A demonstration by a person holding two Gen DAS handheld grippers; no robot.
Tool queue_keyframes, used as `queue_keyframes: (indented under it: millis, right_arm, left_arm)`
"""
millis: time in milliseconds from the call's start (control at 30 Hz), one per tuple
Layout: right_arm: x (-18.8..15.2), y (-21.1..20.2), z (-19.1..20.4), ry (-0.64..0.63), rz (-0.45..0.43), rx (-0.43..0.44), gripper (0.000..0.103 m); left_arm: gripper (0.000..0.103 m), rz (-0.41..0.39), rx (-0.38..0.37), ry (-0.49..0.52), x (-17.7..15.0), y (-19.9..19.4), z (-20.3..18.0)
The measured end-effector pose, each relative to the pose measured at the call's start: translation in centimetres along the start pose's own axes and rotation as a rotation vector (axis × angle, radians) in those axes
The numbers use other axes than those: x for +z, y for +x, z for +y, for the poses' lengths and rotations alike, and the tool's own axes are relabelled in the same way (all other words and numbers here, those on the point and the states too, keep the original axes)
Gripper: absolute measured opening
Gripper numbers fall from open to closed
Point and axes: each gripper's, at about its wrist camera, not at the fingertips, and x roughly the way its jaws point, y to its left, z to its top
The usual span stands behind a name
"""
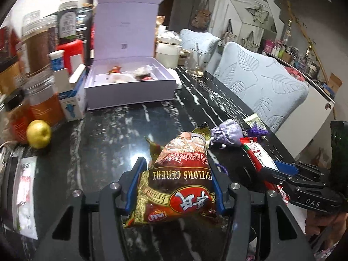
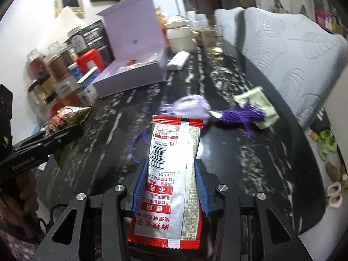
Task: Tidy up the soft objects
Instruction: 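Carry the cereal bag and red-and-white packet toward the lavender box with both tools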
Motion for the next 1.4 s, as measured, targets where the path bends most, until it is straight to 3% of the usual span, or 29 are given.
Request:
queue_keyframes:
  millis: [500,1200,1400]
  right_arm:
    - [3.5,0.5,5.1,-0.146,-0.052,0.095,0.042]
    - [14.1,0.5,8.1,-0.282,-0.224,0.122,0.042]
    - [18.0,1.1,8.6,-0.310,-0.273,0.159,0.042]
  left_arm:
    - [0.054,-0.070,0.062,-0.088,1.0,-3.0,3.9]
    - [0.054,-0.231,0.062,-0.018,11.1,-3.2,5.8]
    - [0.054,-0.275,0.118,0.006,14.9,-2.3,5.8]
